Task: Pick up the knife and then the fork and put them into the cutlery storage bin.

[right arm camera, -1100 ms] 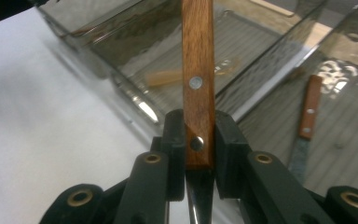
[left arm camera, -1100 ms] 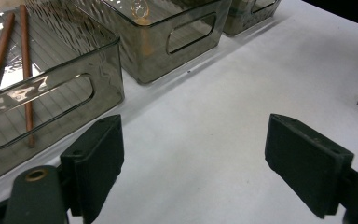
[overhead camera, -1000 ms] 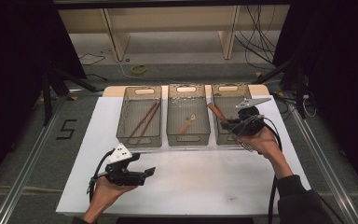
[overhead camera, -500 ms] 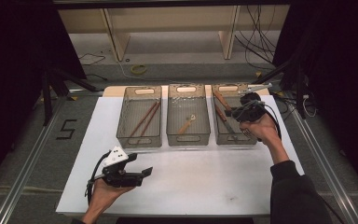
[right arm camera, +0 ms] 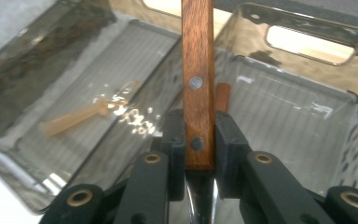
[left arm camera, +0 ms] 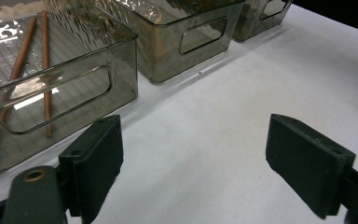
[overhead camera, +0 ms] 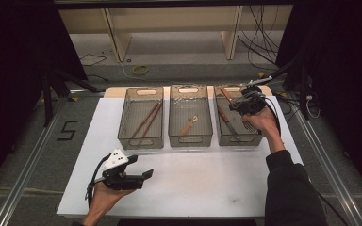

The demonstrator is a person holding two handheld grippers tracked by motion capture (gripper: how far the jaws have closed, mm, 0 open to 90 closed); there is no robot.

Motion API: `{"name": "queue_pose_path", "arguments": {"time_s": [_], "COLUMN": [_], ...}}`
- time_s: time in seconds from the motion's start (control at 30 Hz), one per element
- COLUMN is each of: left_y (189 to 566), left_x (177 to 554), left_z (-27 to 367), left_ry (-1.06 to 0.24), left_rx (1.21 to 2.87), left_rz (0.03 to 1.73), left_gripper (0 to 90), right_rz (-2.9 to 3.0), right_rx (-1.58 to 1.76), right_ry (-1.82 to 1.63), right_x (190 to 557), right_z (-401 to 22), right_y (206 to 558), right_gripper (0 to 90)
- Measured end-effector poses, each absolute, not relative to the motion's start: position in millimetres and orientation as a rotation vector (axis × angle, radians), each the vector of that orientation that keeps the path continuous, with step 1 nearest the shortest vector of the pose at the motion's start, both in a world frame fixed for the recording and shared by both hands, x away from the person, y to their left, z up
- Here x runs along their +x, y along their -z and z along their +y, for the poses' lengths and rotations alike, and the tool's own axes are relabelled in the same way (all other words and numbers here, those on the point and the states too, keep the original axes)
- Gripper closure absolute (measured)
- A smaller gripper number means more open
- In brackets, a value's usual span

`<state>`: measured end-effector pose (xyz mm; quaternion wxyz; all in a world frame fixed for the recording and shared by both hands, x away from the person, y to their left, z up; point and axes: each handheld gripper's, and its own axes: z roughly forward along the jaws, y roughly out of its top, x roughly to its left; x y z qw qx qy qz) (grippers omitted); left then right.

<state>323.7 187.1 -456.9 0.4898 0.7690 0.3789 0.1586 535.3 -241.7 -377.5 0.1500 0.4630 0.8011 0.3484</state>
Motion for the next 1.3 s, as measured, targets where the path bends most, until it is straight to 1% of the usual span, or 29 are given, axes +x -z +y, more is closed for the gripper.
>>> {"name": "queue_pose_path", "arguments": {"time_s": [0.47,1.17,1.2,1.23,1.3], "left_y": [458,459,459,459,459], "left_x": [323,323,323,323,323], "left_z": [190,192,192,193,193], "left_ry": [-0.399,-0.403,-0.403,-0.403,-0.404], "left_rx": [1.857,1.847,1.847,1.848,1.844], "left_rz": [0.922,0.928,0.929,0.929,0.931], "left_gripper": [18.5,18.4,18.3,18.2,18.2], "right_rz": [2.266,2.257,2.263,2.265,2.253], "right_rx": [1.446,1.503,1.503,1.505,1.524], "right_ry": [-0.935,-0.877,-0.869,-0.866,-0.881], "right_x": [557,564,565,565,566], "right_z": [-245,-244,-244,-244,-244], "right_y": [392,405,406,407,406], "right_gripper": [77.4,76.2,73.0,65.9,63.7]}}
